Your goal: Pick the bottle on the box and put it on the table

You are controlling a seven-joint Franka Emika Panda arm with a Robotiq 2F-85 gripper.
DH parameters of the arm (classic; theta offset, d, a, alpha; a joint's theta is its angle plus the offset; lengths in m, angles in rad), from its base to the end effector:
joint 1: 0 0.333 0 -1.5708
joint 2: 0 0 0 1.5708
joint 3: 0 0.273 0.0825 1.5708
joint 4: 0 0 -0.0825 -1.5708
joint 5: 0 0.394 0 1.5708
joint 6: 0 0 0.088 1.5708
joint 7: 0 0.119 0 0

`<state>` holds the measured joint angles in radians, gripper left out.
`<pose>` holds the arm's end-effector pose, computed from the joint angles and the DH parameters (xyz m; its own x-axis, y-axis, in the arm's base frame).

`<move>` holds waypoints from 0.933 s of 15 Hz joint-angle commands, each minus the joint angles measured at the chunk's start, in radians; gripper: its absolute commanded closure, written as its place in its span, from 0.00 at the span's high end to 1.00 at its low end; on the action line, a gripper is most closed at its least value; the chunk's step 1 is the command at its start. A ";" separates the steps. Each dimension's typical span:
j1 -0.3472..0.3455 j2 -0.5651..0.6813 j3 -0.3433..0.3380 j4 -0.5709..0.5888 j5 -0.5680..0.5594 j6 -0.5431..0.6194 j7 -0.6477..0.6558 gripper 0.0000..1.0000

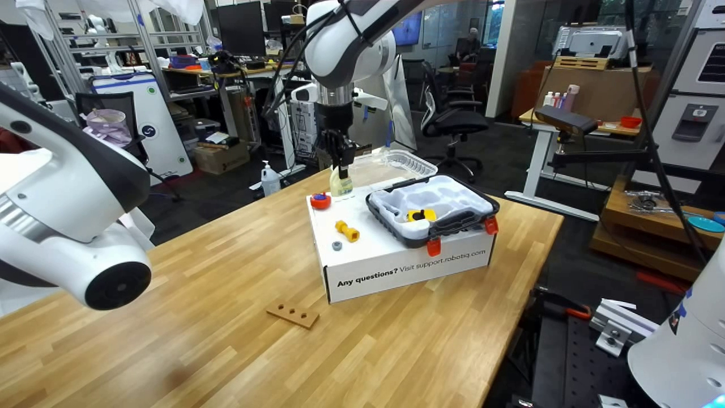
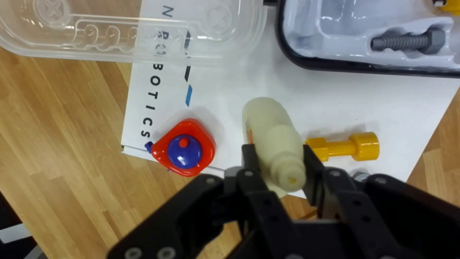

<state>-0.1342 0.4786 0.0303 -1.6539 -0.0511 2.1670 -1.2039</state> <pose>0.6644 -0.0734 0.2816 0.4320 0.9017 -0.0150 0.9013 -0.4311 0.0427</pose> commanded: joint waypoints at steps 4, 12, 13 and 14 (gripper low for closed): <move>0.016 -0.178 0.028 -0.156 -0.004 0.011 -0.044 0.08; 0.105 -0.366 0.036 -0.402 -0.033 0.061 -0.014 0.08; 0.116 -0.370 0.037 -0.424 -0.041 0.075 -0.003 0.08; 0.126 -0.374 0.037 -0.448 -0.054 0.101 0.009 0.08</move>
<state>-0.0282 0.1405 0.0720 -2.0250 -0.0691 2.1903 -1.2178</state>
